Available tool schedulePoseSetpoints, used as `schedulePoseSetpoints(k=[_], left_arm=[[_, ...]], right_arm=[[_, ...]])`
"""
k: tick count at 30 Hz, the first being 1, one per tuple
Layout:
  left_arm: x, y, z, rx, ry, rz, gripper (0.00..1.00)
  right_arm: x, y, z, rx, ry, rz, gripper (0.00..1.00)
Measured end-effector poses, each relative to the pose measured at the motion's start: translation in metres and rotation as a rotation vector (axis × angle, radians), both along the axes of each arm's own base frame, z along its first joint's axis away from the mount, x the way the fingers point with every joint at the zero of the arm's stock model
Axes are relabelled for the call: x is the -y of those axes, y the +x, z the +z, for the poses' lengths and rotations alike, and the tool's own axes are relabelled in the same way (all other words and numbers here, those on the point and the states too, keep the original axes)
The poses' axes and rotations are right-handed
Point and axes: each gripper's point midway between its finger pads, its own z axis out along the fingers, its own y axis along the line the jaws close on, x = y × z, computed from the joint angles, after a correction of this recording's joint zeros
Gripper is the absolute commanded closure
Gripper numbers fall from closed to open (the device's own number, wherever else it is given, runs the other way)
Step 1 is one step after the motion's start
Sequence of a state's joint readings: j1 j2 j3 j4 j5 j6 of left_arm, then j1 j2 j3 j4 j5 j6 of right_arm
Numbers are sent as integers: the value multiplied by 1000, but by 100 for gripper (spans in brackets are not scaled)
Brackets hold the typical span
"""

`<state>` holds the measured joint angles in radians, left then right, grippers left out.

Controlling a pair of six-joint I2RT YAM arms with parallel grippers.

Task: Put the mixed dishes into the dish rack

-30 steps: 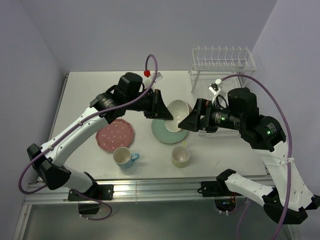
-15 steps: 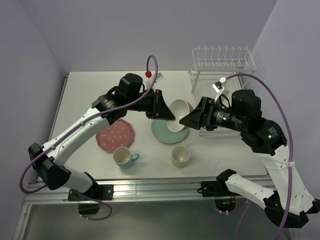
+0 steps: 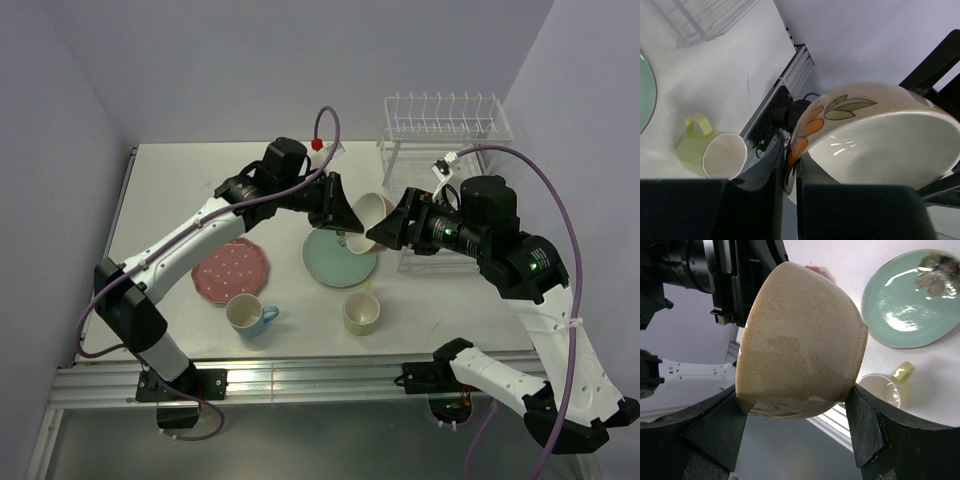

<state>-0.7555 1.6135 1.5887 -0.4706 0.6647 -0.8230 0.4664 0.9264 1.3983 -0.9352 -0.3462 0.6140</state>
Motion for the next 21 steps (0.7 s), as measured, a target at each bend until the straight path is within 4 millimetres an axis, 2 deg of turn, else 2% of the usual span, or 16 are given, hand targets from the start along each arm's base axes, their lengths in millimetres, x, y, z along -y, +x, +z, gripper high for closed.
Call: schedulePoseSetpoints(k=[1, 4, 9, 12, 14, 15, 17, 21], left_arm=[[4, 3, -2, -8, -1, -10, 84], [19, 15, -3, -25, -11, -32, 72], [40, 30, -9, -58, -23, -60, 57], [44, 29, -10, -74, -38, -80, 48], [44, 29, -7, -74, -53, -91, 36], [44, 29, -5, -77, -60, -93, 14], [43, 31, -2, -73, -72, -95, 2], [35, 44, -2, -76, -76, -67, 1]], right_arm=[[3, 2, 0, 3, -9, -17, 100], [12, 12, -2, 11, -46, -70, 100], [24, 26, -11, 2, -98, -130, 100], [30, 29, -15, -12, -113, -154, 100], [35, 31, -17, -17, -120, -173, 100], [38, 32, -18, -18, -122, -183, 100], [45, 36, -20, -24, -132, -214, 100], [60, 44, -27, -45, -163, -274, 100]])
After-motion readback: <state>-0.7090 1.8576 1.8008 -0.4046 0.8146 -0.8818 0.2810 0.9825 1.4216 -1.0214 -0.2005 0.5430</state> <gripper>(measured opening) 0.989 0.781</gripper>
